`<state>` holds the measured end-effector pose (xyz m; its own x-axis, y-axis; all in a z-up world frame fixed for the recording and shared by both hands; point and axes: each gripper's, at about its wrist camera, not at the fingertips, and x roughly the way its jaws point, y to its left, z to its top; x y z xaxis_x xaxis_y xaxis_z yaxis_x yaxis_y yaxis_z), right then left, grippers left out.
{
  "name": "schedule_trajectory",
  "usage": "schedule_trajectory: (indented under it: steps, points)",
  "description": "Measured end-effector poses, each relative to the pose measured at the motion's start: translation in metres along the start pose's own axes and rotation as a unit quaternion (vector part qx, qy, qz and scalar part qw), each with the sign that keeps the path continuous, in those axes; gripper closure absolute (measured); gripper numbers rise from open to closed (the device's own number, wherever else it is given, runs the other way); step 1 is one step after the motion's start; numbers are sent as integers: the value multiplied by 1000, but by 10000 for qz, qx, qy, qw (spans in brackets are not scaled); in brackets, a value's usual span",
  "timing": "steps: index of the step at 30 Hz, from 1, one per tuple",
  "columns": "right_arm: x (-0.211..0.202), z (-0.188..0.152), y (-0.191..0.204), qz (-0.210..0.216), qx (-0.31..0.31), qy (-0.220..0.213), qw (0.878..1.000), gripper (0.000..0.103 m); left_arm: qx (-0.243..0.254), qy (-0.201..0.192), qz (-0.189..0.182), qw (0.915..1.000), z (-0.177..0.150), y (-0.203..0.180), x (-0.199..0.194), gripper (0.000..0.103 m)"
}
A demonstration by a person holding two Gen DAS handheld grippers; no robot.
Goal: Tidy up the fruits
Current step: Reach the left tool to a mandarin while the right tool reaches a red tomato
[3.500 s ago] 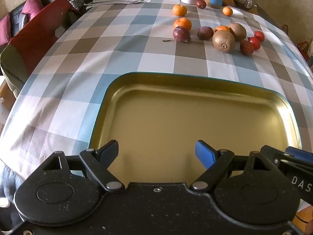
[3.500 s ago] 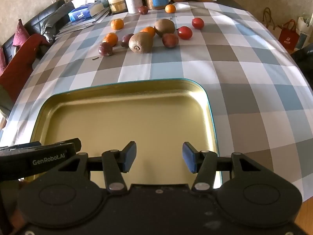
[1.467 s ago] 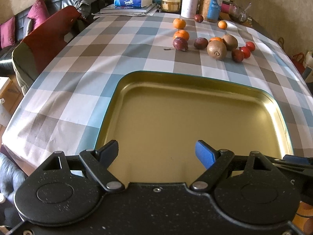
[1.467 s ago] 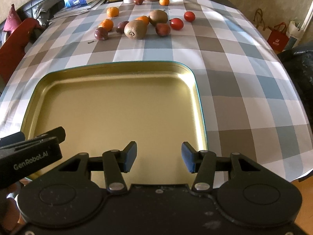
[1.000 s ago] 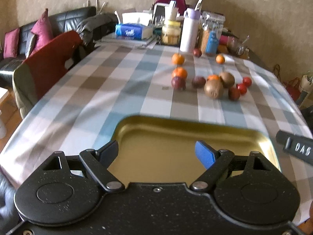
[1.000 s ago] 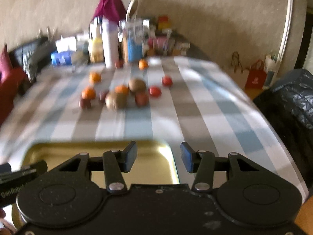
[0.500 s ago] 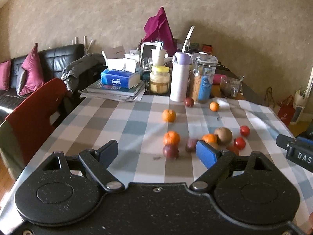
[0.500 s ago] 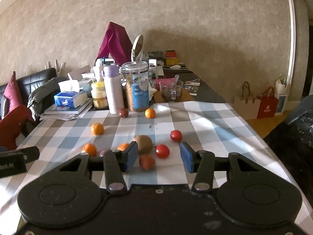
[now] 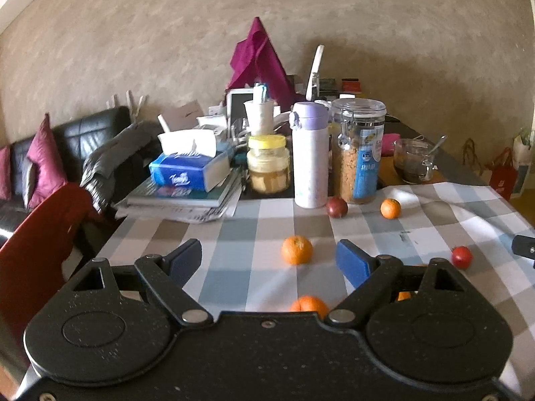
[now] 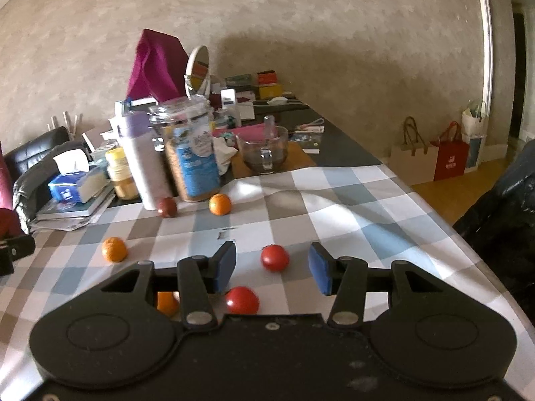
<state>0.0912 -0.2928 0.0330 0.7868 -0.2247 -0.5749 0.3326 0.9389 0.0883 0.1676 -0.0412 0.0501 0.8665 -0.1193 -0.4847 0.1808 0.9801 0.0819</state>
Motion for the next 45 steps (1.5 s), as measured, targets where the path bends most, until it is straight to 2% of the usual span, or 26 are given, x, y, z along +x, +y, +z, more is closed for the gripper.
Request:
schedule_trajectory:
  steps: [6, 8, 15, 20, 24, 27, 33, 38, 40, 42, 45]
  points:
    - [50, 1, -11, -125, 112, -45, 9998, 52, 168, 61, -106, 9998, 1, -7, 48, 15]
    - [67, 0, -10, -240, 128, 71, 9996, 52, 184, 170, -157, 9996, -3, -8, 65, 15]
    - [107, -12, 0, -96, -87, 138, 9998, 52, 268, 397, -399, 9981, -14, -7, 108, 15]
    - [126, -20, 4, -130, 2, 174, 9998, 52, 408, 216, -667, 9967, -18, -7, 117, 15]
    - [137, -30, 8, -178, 18, 248, 9995, 52, 572, 80, -835, 9948, -21, -8, 122, 15]
    - [143, -33, 10, -128, -112, 424, 9990, 49, 511, 71, -841, 9951, -21, -6, 131, 15]
    - [142, -34, 10, -34, -90, 422, 9991, 45, 130, 238, -986, 9948, -24, 1, 150, 15]
    - [142, -34, 11, -55, -111, 423, 9990, 45, 138, 519, -742, 9958, -28, -1, 169, 16]
    - [142, -34, 11, -62, -102, 414, 9991, 45, 71, 559, -817, 9951, -28, 2, 170, 16]
    - [142, -33, 10, -59, -97, 414, 9991, 45, 79, 520, -858, 9949, -29, 2, 170, 18]
    - [142, -33, 10, -59, -99, 413, 9991, 45, 310, 539, -904, 9940, -31, -4, 171, 30]
